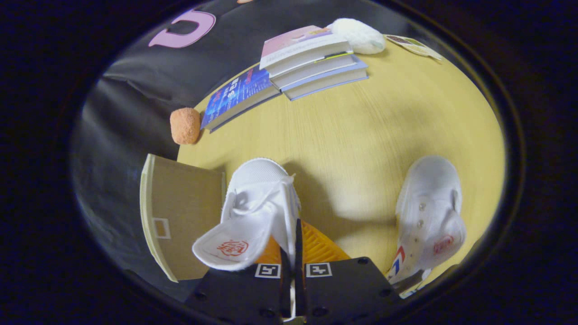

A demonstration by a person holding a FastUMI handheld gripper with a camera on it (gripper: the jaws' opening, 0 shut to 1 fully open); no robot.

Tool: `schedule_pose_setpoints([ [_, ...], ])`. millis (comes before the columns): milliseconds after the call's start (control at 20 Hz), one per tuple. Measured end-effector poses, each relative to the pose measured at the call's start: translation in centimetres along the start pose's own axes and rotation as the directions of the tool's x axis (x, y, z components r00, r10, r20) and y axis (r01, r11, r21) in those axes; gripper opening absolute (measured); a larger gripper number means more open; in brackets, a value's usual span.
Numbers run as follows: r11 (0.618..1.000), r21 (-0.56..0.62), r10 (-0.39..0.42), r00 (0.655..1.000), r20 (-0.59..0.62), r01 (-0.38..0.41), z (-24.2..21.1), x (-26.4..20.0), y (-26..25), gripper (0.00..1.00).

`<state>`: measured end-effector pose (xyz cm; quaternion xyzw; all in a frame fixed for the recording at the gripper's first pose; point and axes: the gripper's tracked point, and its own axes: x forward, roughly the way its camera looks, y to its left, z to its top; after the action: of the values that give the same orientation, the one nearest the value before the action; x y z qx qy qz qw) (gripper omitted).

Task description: Open the storage box then place both shoes into the box .Put the left shoe in first, then the right shoe, with the right side of both shoes facing outward in a uniform manner.

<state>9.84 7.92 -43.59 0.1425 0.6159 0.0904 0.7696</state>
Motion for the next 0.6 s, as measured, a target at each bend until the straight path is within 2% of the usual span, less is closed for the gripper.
schedule_pose_setpoints([
  [150,0.995,0.082,0.048,0.998,0.049,-0.052,0.0,-4.0,3.3,0.06],
  [300,0.976,0.16,0.13,0.986,0.106,-0.146,-0.2,-7.3,8.1,0.06],
  [500,0.963,0.135,0.208,0.963,0.173,-0.233,-0.6,-10.8,15.0,0.06],
  [600,0.957,0.133,0.23,0.952,0.2,-0.259,-0.6,-10.6,18.6,0.06],
])
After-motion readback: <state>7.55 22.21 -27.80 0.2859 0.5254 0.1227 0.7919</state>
